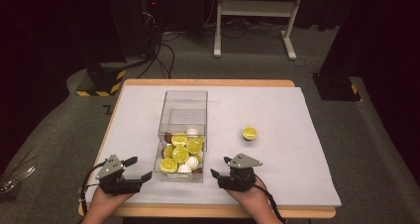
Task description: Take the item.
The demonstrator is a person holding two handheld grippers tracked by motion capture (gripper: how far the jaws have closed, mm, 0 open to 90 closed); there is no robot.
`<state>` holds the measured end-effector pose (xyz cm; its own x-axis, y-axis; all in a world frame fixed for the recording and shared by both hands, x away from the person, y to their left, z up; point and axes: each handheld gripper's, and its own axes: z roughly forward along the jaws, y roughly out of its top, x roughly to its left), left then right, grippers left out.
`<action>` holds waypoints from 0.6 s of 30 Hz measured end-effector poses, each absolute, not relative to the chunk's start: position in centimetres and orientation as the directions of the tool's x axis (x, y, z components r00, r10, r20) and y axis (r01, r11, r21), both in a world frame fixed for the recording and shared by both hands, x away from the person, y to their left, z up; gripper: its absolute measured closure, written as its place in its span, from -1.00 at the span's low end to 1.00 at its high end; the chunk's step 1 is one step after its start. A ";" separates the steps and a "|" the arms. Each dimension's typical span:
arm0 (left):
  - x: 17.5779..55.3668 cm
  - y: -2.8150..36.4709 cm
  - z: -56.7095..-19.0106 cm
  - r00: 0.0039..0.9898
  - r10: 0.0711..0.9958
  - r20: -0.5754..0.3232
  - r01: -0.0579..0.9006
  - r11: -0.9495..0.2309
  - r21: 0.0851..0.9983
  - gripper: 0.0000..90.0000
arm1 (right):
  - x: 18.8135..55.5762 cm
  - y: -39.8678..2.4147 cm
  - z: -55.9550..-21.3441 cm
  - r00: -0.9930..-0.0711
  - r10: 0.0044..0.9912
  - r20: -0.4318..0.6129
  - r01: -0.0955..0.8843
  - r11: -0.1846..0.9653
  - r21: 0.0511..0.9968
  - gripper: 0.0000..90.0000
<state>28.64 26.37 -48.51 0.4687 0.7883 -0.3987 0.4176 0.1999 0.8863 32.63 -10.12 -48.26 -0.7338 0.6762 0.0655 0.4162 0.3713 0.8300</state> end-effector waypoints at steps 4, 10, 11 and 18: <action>28.2 26.1 -48.7 0.475 0.788 -0.391 0.421 0.187 0.888 -0.66 | 32.1 -9.6 -48.5 -0.751 0.656 0.072 0.419 0.389 0.821 -0.26; 28.2 25.6 -48.9 0.502 0.778 -0.378 0.428 0.157 0.890 -0.66 | 31.7 -8.8 -48.7 -0.774 0.630 0.068 0.404 0.408 0.819 -0.27; 28.1 25.4 -48.9 0.504 0.778 -0.376 0.427 0.155 0.891 -0.66 | 31.6 -8.7 -48.7 -0.777 0.626 0.067 0.403 0.413 0.817 -0.27; 28.3 24.7 -49.3 0.511 0.778 -0.366 0.433 0.135 0.891 -0.66 | 31.3 -8.5 -48.8 -0.788 0.612 0.067 0.397 0.422 0.815 -0.27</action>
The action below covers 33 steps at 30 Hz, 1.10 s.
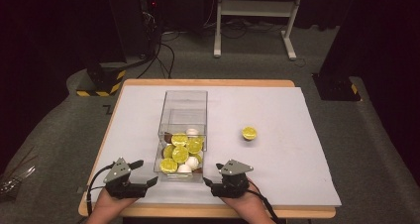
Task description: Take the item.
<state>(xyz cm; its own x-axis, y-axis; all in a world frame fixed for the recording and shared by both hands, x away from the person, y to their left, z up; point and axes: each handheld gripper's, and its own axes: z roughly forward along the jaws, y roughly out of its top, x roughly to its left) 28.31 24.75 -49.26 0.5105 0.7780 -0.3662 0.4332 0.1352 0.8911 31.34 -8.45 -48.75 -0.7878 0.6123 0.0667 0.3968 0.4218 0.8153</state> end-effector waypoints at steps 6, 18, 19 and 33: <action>28.4 24.5 -49.3 0.518 0.780 -0.351 0.424 0.122 0.898 -0.63 | 31.2 -8.1 -48.6 -0.797 0.600 0.069 0.386 0.418 0.822 -0.30; 28.3 24.4 -49.3 0.558 0.745 -0.365 0.423 0.122 0.898 -0.41 | 31.2 -7.5 -48.5 -0.803 0.594 0.052 0.367 0.423 0.829 -0.34; 28.3 24.2 -49.3 0.555 0.742 -0.375 0.422 0.137 0.896 -0.40 | 31.2 -7.4 -48.5 -0.802 0.595 0.054 0.368 0.421 0.829 -0.34; 28.0 24.0 -48.8 0.586 0.727 -0.359 0.383 0.142 0.913 -0.05 | 31.2 -7.4 -48.3 -0.790 0.612 0.046 0.357 0.399 0.845 -0.36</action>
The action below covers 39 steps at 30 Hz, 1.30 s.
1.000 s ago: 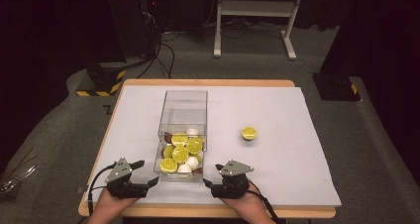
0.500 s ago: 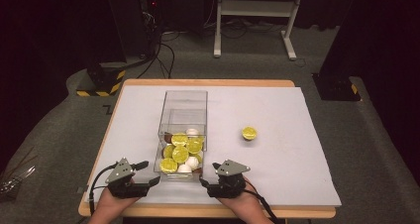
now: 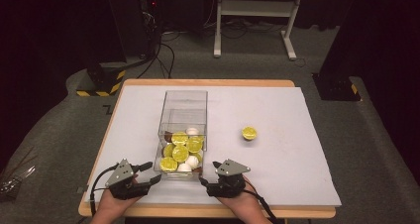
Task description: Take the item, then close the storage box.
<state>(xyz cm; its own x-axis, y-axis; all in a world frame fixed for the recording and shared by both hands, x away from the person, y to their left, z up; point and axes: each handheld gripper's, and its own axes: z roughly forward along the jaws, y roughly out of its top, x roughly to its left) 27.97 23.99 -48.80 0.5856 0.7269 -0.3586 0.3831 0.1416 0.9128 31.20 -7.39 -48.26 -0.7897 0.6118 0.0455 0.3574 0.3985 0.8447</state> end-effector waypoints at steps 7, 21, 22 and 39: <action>28.1 23.8 -48.7 0.590 0.718 -0.370 0.381 0.157 0.911 0.10 | 31.5 -7.5 -48.2 -0.776 0.628 0.050 0.364 0.383 0.849 -0.36; 28.8 23.4 -48.6 0.573 0.725 -0.382 0.374 0.184 0.909 0.18 | 32.0 -7.7 -47.9 -0.754 0.655 0.050 0.363 0.351 0.863 -0.34; 28.9 23.4 -48.6 0.572 0.725 -0.384 0.373 0.187 0.909 0.16 | 32.1 -7.6 -47.8 -0.751 0.659 0.050 0.362 0.348 0.865 -0.35; 29.8 23.0 -49.1 0.493 0.770 -0.405 0.375 0.232 0.898 -0.21 | 32.5 -7.6 -47.7 -0.738 0.674 0.039 0.356 0.339 0.871 -0.42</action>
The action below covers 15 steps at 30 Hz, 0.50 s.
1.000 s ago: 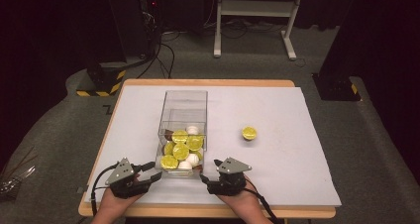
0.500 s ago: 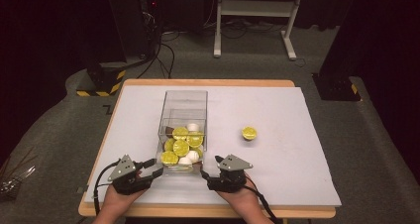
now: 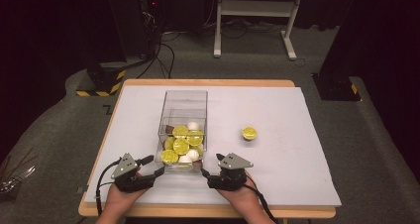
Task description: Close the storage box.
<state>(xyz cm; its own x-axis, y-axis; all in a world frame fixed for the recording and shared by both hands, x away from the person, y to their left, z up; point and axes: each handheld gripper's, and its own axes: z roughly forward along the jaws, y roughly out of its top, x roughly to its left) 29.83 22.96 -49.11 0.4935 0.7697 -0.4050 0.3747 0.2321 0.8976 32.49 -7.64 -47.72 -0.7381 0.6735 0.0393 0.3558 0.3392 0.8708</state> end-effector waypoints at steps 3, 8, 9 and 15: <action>30.0 23.1 -49.2 0.478 0.777 -0.410 0.377 0.241 0.895 -0.22 | 32.8 -7.9 -47.6 -0.728 0.684 0.045 0.360 0.326 0.874 -0.41; 30.3 23.3 -49.2 0.448 0.787 -0.424 0.372 0.267 0.889 -0.22 | 33.1 -8.0 -47.5 -0.720 0.692 0.056 0.368 0.312 0.876 -0.41; 30.4 23.3 -49.3 0.443 0.790 -0.424 0.368 0.271 0.889 -0.22 | 33.2 -7.9 -47.5 -0.718 0.693 0.058 0.369 0.309 0.877 -0.41; 30.6 23.1 -49.3 0.422 0.808 -0.412 0.365 0.265 0.893 -0.22 | 33.6 -7.5 -47.5 -0.713 0.700 0.039 0.361 0.319 0.876 -0.42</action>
<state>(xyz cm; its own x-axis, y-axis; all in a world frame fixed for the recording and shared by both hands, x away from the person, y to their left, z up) 30.61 23.12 -49.31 0.4216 0.8076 -0.4123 0.3648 0.2652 0.8925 33.63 -7.54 -47.47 -0.7132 0.6999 0.0391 0.3610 0.3189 0.8764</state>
